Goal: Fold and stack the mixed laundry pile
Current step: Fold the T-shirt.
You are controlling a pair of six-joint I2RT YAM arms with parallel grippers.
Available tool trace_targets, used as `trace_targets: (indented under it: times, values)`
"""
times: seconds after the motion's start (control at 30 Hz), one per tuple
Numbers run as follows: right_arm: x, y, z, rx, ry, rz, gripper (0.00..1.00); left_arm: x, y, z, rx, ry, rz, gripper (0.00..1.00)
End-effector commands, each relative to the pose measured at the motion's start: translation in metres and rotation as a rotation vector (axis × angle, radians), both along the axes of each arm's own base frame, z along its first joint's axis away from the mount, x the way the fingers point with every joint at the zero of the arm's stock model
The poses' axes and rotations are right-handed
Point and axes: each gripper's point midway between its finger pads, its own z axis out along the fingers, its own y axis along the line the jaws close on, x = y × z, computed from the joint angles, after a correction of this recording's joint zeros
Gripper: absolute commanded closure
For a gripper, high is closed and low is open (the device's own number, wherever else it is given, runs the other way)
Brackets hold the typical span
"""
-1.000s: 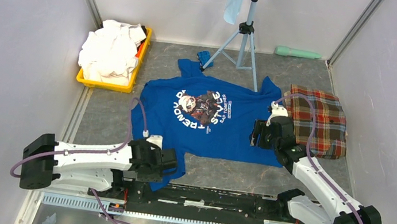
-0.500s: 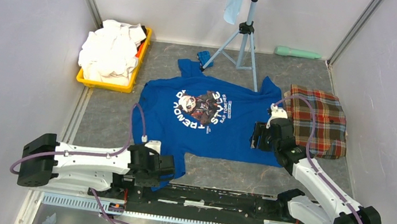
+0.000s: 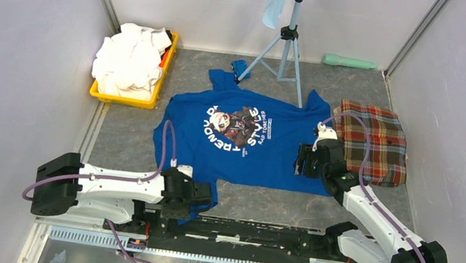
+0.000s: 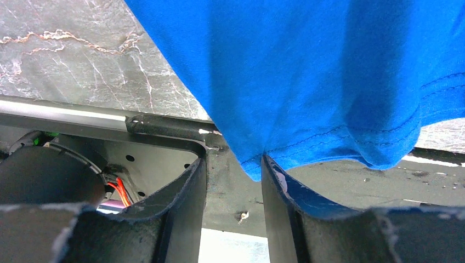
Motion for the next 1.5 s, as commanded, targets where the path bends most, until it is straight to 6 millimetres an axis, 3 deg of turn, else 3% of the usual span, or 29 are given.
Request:
trace_targets:
  times: [0.0,0.1,0.27,0.43,0.57,0.7,0.83,1.1,1.37,1.47]
  values:
    - [0.002,-0.001,-0.001,-0.015,-0.009,-0.003,0.33,0.011,-0.054,-0.026,-0.212,-0.048,0.026,0.54]
    - [0.002,-0.002,-0.004,-0.017,-0.005,-0.003,0.33,0.011,-0.057,-0.029,-0.211,-0.043,0.015,0.58]
    - [0.000,-0.002,-0.008,-0.018,0.003,0.001,0.33,0.009,-0.055,-0.041,-0.193,-0.028,0.014,0.73]
    - [-0.001,-0.004,-0.010,-0.031,0.007,0.000,0.33,0.010,-0.051,-0.046,-0.187,-0.036,0.021,0.79]
    - [-0.001,-0.003,-0.009,-0.026,0.007,0.001,0.33,0.011,-0.059,-0.035,-0.213,-0.040,0.007,0.62]
    - [0.000,-0.003,-0.007,-0.025,0.001,0.000,0.33,0.016,-0.062,0.003,-0.159,-0.077,-0.032,0.41]
    - [-0.001,-0.003,-0.006,-0.019,-0.002,-0.001,0.33,0.022,-0.057,0.032,-0.112,-0.116,-0.050,0.37]
    - [-0.002,-0.004,-0.007,-0.022,-0.001,0.000,0.33,0.014,-0.044,0.021,-0.118,-0.093,-0.005,0.44]
    - [-0.005,-0.004,-0.013,-0.025,0.011,0.001,0.33,0.002,-0.029,0.003,-0.087,-0.048,0.007,0.42]
    - [-0.005,-0.004,-0.014,-0.024,0.012,0.000,0.33,0.001,-0.034,-0.007,-0.137,-0.043,0.016,0.44]
